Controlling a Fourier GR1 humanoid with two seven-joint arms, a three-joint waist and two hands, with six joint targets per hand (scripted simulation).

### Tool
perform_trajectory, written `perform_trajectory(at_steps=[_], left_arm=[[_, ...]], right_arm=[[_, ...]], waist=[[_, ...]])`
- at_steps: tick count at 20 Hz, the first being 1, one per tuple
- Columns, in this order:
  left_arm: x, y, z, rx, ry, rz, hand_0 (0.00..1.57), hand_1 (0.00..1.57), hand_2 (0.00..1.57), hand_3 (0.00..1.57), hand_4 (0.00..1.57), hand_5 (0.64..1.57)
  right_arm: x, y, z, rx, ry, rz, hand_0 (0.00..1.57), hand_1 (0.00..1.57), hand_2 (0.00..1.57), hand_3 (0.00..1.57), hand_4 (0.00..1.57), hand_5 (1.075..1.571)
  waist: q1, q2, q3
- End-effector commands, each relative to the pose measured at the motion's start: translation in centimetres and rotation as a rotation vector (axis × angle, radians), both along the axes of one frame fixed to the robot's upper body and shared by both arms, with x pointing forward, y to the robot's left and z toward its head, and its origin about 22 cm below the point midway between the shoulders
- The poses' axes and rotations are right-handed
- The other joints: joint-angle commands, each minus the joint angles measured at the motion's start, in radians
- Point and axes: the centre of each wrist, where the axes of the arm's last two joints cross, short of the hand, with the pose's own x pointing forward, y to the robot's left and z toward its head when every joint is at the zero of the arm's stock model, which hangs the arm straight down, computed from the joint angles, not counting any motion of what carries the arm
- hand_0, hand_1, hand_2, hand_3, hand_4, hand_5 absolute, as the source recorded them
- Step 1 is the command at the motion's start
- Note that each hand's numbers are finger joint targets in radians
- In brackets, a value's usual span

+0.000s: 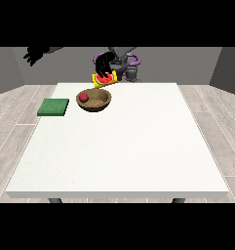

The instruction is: Pick the cup and pour the ball into the bowl, then pick the bowl and place it on the pad

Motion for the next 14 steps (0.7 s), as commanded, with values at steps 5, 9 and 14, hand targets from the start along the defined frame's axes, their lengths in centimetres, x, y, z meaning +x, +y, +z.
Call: perform_trajectory(at_steps=[5,9,14], left_arm=[[1.8,2.9,3.8,-0.226,-0.038,0.012,0.32,0.32,1.5,1.54,1.11,1.57],[1.7,7.0,3.4,-0.659,0.032,0.063,1.04,1.04,1.51,1.15,1.32,1.562],[3.7,10.5,10.3,-1.241,0.008,0.094,0.0,0.0,0.0,0.0,1.18,1.551]], right_arm=[[-0.7,-0.4,-0.5,0.0,0.053,-0.061,0.0,0.0,0.0,0.14,0.73,1.546],[-3.0,-0.8,-2.8,-0.013,0.108,-0.111,0.0,0.0,0.0,0.18,0.74,1.553],[-1.9,0.4,-2.4,-0.006,0.108,-0.136,0.0,0.0,0.0,0.0,0.78,1.557]], waist=[[0.072,-0.043,-0.0018],[0.14,-0.077,-0.0059],[0.21,-0.065,-0.0154]])
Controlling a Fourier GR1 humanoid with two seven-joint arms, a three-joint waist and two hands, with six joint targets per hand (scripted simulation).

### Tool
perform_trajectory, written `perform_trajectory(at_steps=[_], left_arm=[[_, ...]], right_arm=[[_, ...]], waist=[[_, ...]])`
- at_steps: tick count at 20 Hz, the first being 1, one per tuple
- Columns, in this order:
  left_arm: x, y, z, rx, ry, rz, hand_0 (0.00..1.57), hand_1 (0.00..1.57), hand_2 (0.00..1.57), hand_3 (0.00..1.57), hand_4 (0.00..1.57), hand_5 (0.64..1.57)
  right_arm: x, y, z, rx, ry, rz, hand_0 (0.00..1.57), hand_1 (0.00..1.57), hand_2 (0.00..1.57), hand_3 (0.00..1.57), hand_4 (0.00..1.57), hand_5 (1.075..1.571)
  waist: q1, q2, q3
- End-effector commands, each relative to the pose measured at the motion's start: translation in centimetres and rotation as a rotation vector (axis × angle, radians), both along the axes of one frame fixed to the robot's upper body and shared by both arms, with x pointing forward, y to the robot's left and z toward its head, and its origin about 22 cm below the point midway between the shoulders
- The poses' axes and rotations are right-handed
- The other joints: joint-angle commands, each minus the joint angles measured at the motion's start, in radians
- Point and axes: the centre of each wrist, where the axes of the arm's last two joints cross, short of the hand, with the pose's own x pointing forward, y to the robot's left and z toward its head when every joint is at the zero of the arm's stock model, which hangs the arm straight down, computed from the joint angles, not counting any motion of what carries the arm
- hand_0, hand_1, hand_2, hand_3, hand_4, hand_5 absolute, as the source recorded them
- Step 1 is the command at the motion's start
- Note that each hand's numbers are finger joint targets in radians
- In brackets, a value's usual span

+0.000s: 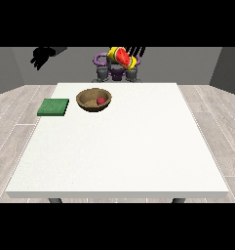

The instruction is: Pick the cup and pour the ball into the bowl, then pick the bowl and place it on the pad

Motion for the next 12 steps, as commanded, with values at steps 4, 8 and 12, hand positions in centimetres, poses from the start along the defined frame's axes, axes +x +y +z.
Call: perform_trajectory(at_steps=[4,8,12], left_arm=[[1.1,7.5,5.5,-0.751,0.002,0.013,0.0,0.0,0.0,0.0,1.09,1.571],[1.2,13.3,7.6,-0.938,-0.002,-0.141,0.0,0.0,0.0,0.0,1.05,1.566],[0.9,17.6,8.8,-1.024,0.02,-0.244,0.0,0.0,0.0,0.0,1.06,1.561]], right_arm=[[-0.7,1.2,-1.8,0.01,0.04,-0.054,0.0,0.0,0.0,0.0,0.78,1.555],[-0.9,3.2,-3.6,0.055,0.02,-0.107,0.0,0.0,0.0,0.0,0.75,1.563],[-1.1,7.0,-6.0,0.064,0.005,-0.135,0.0,0.0,0.0,0.0,0.73,1.566]], waist=[[0.091,0.015,-0.0046],[0.135,0.092,0.0039],[0.188,0.145,0.0079]])
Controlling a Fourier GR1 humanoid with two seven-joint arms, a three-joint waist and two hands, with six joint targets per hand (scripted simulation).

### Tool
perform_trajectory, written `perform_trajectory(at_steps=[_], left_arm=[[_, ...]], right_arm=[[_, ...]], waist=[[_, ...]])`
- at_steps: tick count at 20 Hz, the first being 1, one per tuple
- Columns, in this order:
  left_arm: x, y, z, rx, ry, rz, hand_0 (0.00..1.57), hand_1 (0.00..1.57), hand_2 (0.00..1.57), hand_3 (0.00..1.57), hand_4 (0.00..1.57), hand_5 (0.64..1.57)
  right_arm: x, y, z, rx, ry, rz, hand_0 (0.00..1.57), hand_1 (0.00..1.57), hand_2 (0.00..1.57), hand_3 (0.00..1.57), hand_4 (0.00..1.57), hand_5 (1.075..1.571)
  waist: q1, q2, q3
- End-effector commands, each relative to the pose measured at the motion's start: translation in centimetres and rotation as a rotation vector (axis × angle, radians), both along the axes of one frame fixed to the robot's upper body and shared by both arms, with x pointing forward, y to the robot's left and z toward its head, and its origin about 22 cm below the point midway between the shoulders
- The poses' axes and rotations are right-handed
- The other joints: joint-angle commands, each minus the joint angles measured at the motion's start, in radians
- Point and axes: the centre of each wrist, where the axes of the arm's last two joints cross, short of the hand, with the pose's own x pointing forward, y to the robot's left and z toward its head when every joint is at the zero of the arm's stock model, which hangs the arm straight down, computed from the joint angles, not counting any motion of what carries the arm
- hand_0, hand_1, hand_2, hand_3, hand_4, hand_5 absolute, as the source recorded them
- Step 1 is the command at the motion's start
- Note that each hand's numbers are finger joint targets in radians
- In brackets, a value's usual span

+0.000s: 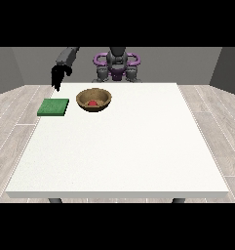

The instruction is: Pick the cup and pour the ball into the bowl, then pick the bowl and place it on the pad

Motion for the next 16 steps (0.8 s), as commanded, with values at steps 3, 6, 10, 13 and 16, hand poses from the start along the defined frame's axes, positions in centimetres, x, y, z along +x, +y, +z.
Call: perform_trajectory(at_steps=[3,6,10,13,16], left_arm=[[-1.4,9.2,1.9,-0.132,-0.068,-0.087,0.0,0.0,0.0,0.0,1.05,1.559],[-1.8,9.9,4.4,-0.142,-0.072,-0.117,0.0,0.0,0.0,0.0,1.04,1.558],[-3.2,12.4,3.6,-0.12,-0.093,-0.042,0.0,0.0,0.0,0.0,0.98,1.552],[-4.2,16.1,4.3,-0.12,-0.1,0.007,0.0,0.0,0.0,0.0,1.01,1.536],[-4.7,15.0,4.6,-0.139,-0.118,-0.035,0.0,0.0,0.0,0.0,1.01,1.535]], right_arm=[[-0.4,1.6,-2.0,0.049,-0.066,-0.051,0.0,0.0,0.0,0.0,0.73,1.566],[-0.7,2.9,-4.3,0.051,-0.041,-0.054,0.0,0.0,0.0,0.0,0.72,1.566],[1.5,3.8,-4.0,0.051,-0.062,0.032,0.0,0.0,0.0,0.0,0.61,1.557],[3.6,7.7,-2.8,0.032,-0.057,0.064,0.0,0.0,0.0,0.0,0.57,1.559],[1.7,5.2,-5.7,0.061,-0.073,0.034,0.0,0.0,0.0,0.0,0.55,1.558]], waist=[[0.028,0.115,0.0044],[0.048,0.123,0.0055],[-0.014,0.142,0.0054],[-0.05,0.144,0.0049],[-0.026,0.169,0.0056]])
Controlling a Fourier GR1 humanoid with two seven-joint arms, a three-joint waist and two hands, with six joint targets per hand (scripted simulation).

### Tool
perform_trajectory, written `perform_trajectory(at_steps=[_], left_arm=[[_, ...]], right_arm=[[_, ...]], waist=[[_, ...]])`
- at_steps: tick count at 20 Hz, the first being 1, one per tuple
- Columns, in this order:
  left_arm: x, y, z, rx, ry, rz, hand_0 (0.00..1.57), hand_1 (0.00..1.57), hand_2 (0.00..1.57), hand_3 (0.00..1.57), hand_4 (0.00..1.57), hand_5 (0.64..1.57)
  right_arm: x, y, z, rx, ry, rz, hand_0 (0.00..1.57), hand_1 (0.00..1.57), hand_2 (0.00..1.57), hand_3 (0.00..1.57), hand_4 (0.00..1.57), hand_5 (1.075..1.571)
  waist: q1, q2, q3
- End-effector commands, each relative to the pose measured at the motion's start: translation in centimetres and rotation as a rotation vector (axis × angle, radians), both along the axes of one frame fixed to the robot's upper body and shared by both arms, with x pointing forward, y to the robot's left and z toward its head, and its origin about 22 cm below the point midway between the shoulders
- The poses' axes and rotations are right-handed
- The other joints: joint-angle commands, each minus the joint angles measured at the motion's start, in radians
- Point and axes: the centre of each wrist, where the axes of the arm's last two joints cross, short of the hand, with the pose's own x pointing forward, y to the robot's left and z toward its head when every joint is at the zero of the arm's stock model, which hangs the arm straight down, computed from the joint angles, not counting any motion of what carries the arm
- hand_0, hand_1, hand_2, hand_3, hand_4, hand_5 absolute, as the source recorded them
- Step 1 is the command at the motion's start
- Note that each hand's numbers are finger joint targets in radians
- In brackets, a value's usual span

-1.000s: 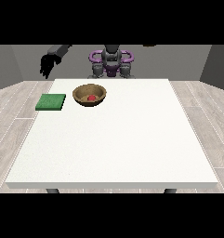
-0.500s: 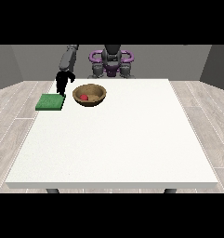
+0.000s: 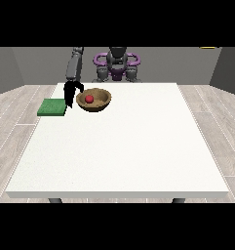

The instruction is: Pick the cup and pour the ball into the bowl, then pick the bowl and place it on the pad

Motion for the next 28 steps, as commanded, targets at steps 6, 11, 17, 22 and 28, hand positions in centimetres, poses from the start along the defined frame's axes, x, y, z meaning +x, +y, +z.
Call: perform_trajectory(at_steps=[6,11,17,22,28], left_arm=[[-1.7,2.0,4.0,-0.017,-0.076,-0.01,0.0,0.0,0.0,0.0,1.02,1.536],[-2.5,2.6,2.0,-0.004,-0.101,-0.024,0.0,0.0,0.0,0.0,1.02,1.536],[-3.1,3.9,1.8,0.009,-0.052,0.02,0.0,0.0,0.0,0.0,1.02,1.541],[-4.0,5.0,5.3,0.012,-0.138,-0.016,0.0,0.0,0.0,0.0,1.02,1.535],[-3.9,4.7,5.7,-0.01,-0.142,-0.045,0.0,0.0,0.0,0.0,1.07,1.523]], right_arm=[[2.2,-1.8,0.3,-0.003,-0.081,-0.023,0.0,0.0,0.0,0.0,0.48,1.548],[1.2,1.0,-1.5,-0.025,-0.079,-0.039,0.0,0.0,0.0,0.0,0.45,1.547],[1.8,4.8,-1.8,-0.002,-0.042,0.013,0.0,0.0,0.0,0.0,0.47,1.549],[0.5,-0.4,-2.3,-0.036,0.115,-0.179,0.88,0.88,0.58,0.0,0.61,1.514],[-2.6,-4.8,-2.7,-0.267,0.221,-0.232,1.57,1.57,1.57,1.57,0.9,1.495]], waist=[[0.007,0.109,0.0008],[0.025,0.12,0.0002],[-0.005,0.058,-0.0003],[0.047,0.144,0.0001],[0.062,0.165,-0.0016]])
